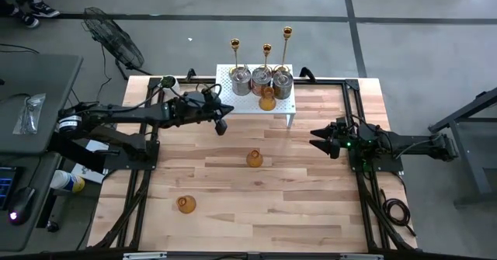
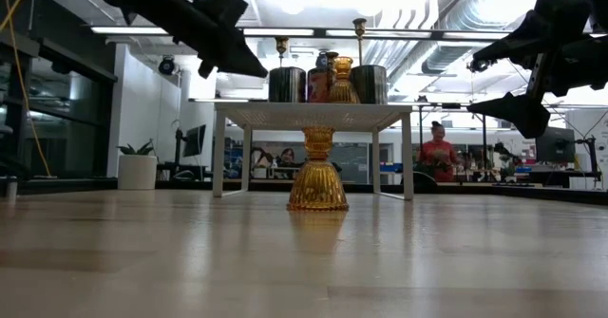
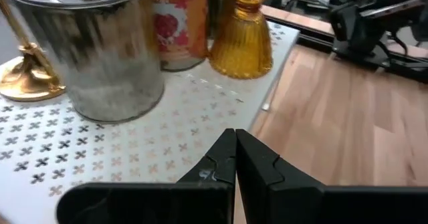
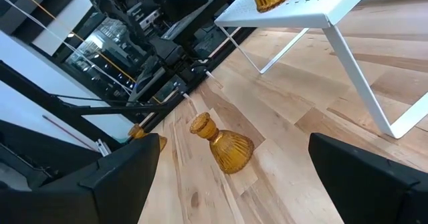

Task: Pick & Place candle stick holders
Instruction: Put the right orange glass candle holder on the shelf

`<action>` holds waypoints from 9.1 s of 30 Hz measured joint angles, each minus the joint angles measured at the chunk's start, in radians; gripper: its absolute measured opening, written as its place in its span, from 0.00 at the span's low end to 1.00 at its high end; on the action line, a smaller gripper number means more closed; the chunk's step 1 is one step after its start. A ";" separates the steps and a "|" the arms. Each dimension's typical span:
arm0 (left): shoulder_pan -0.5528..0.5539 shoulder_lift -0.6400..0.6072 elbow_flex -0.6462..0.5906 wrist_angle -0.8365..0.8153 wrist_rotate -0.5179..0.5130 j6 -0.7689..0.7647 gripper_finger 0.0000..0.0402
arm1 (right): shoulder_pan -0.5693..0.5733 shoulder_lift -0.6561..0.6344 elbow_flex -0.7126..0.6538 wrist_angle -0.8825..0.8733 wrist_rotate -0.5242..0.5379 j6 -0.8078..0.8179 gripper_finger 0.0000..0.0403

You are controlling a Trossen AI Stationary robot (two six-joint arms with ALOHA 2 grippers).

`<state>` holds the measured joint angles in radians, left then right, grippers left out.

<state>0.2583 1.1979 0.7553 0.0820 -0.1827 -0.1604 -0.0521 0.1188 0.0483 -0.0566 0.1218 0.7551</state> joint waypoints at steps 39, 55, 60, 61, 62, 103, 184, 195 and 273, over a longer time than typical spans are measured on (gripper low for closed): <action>-0.372 0.195 0.000 0.211 -0.020 0.182 0.67 | 0.000 0.000 0.000 0.000 0.002 0.000 0.93; -0.429 0.261 -0.229 0.546 -0.227 0.129 0.70 | 0.000 0.000 0.000 0.000 0.002 0.000 0.93; -0.429 0.355 -0.262 0.703 -0.255 0.118 0.70 | 0.000 0.000 0.000 0.000 0.002 0.000 0.93; -0.429 0.378 -0.263 0.738 -0.255 0.118 0.70 | 0.000 0.000 0.000 0.000 0.002 0.000 0.93; -0.429 0.404 -0.263 0.769 -0.256 0.117 0.70 | 0.000 0.000 0.000 0.000 0.002 0.000 0.93; -0.428 0.782 -0.063 0.986 -0.191 -0.003 0.66 | 0.000 0.000 0.000 0.000 0.002 0.000 0.93; -0.267 0.253 0.220 0.287 -0.625 0.152 0.34 | 0.000 0.000 0.000 0.000 0.004 0.000 0.93; -0.185 0.352 0.318 0.215 -0.643 0.027 0.34 | 0.000 0.000 0.000 0.000 0.006 0.000 0.93; -0.153 0.484 0.338 0.288 -0.745 -0.106 0.61 | 0.000 0.000 0.000 0.000 0.005 0.000 0.93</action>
<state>0.1055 1.6817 1.0935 0.3703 -0.9280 -0.2667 -0.0522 0.1188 0.0483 -0.0563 0.1272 0.7551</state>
